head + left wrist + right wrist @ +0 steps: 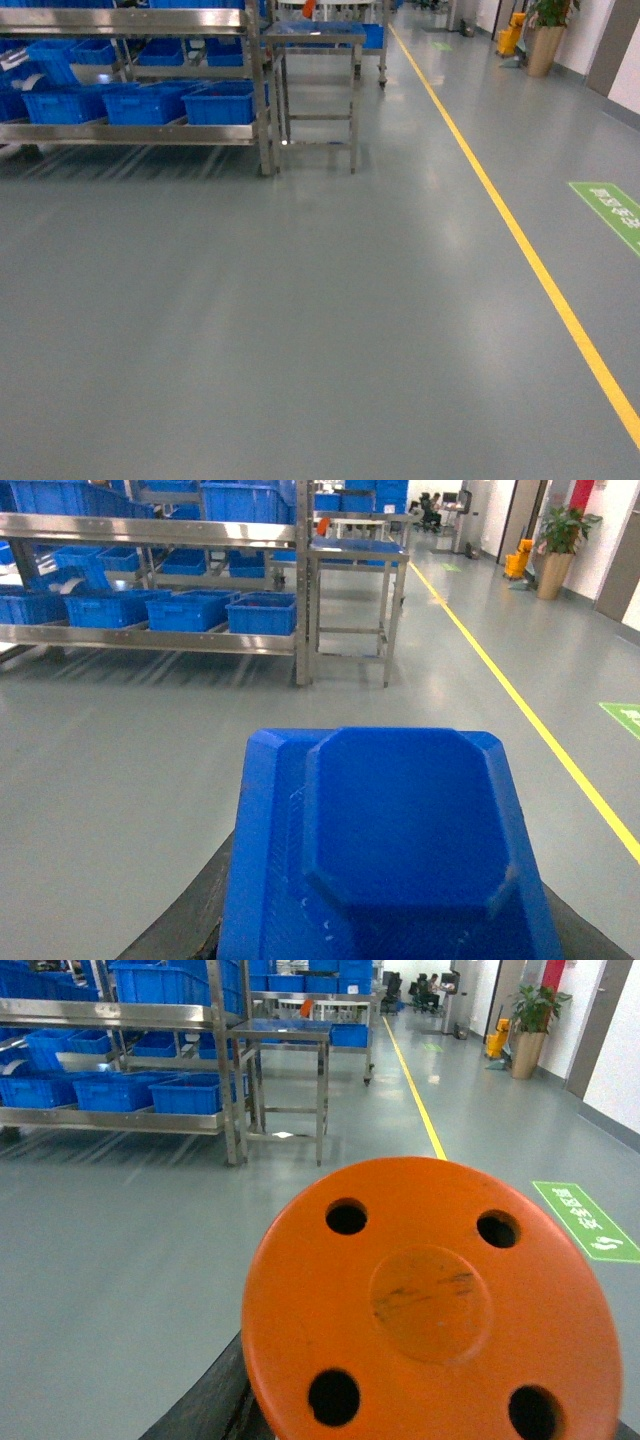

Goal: Sort blue parts and orange caps into right shelf containers

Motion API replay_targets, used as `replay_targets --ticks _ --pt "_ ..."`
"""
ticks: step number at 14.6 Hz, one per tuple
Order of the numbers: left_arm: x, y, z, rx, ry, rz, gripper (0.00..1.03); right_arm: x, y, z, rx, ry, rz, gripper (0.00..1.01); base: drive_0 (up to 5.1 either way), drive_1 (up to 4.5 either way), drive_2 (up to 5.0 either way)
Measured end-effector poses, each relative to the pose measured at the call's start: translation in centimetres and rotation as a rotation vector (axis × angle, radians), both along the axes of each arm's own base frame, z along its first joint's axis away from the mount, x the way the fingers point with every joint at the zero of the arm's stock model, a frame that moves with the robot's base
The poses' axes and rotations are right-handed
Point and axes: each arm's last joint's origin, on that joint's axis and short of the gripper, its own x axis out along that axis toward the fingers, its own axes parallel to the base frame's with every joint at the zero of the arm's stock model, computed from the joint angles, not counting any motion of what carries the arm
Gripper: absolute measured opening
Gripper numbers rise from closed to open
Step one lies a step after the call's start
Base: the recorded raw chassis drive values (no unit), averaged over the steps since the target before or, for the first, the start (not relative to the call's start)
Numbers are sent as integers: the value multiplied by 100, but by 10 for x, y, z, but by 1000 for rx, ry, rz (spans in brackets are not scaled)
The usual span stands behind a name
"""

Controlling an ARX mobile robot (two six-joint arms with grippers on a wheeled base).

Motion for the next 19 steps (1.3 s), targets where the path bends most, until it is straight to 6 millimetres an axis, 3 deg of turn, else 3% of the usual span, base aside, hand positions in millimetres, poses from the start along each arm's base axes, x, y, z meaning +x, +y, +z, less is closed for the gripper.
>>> replay_targets --ticks 19 --pt "0 0 0 0 0 -2 43 0 0 0 0 2 0 45 5 437 -427"
